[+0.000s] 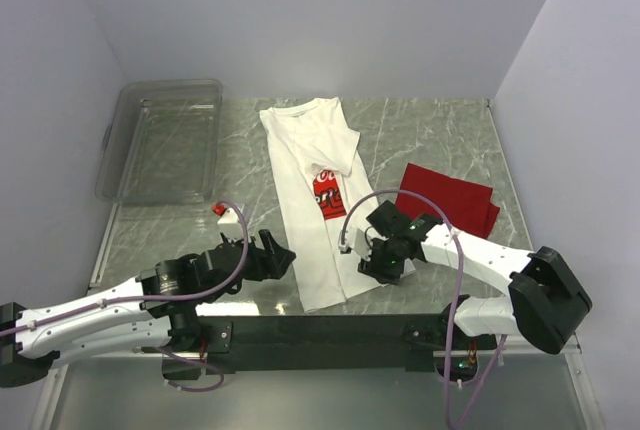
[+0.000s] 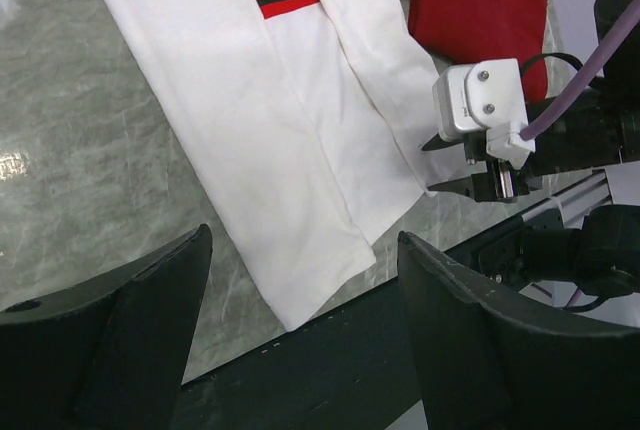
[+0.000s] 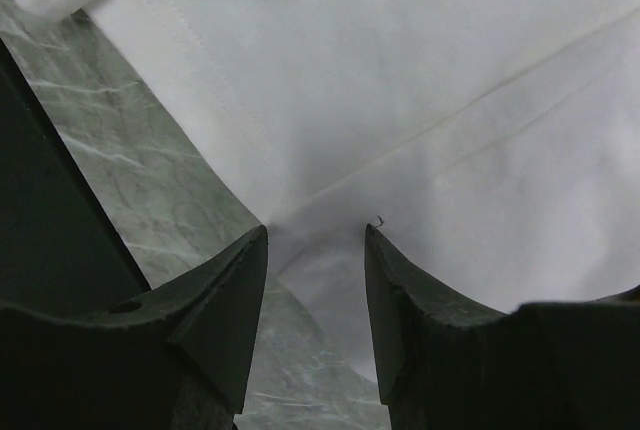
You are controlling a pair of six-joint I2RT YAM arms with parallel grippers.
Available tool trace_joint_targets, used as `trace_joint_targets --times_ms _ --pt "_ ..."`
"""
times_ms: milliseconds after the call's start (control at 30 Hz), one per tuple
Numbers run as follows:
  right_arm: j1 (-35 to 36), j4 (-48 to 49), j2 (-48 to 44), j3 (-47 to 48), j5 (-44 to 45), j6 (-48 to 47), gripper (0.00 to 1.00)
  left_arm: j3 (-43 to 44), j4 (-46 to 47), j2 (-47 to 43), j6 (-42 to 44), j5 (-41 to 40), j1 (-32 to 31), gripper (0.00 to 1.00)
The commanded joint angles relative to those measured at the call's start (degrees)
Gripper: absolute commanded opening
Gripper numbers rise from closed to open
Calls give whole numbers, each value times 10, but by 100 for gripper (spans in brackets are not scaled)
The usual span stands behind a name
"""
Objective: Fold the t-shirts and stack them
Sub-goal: Fold the tshirt
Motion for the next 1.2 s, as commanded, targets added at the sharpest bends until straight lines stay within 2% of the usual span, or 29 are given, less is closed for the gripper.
trace_joint_targets --times_ms 0,167,267,367,433,467,600,833,967,1033,1067,1167 --pt "21 19 -13 0 22 28 51 7 -6 2 -15 -17 1 80" --pt "38 24 23 4 43 41 49 7 0 2 -12 -13 1 80" --pt "40 27 36 5 52 49 43 6 -2 -2 -14 -13 1 80" --pt "40 27 41 7 56 55 34 1 -2 -9 -16 -12 1 80" --pt "40 22 43 10 55 56 24 0 -4 -15 -18 -12 1 80" --pt "40 15 42 13 52 56 14 0 -5 -16 -18 -11 1 80" --pt "41 -16 20 38 27 54 2 2 -9 -21 -17 -8 1 80" --pt "55 -59 10 78 -33 57 4 4 -13 -24 -11 -4 1 80" --pt "76 -54 30 71 -25 59 6 -1 -1 -19 -3 16 1 81" --pt "77 -58 46 66 -19 49 15 1 2 -10 6 26 1 81" --pt "77 -61 51 65 -6 45 30 1 4 -7 11 38 1 81" --pt "76 -72 44 58 24 29 49 6 11 8 39 73 1 81"
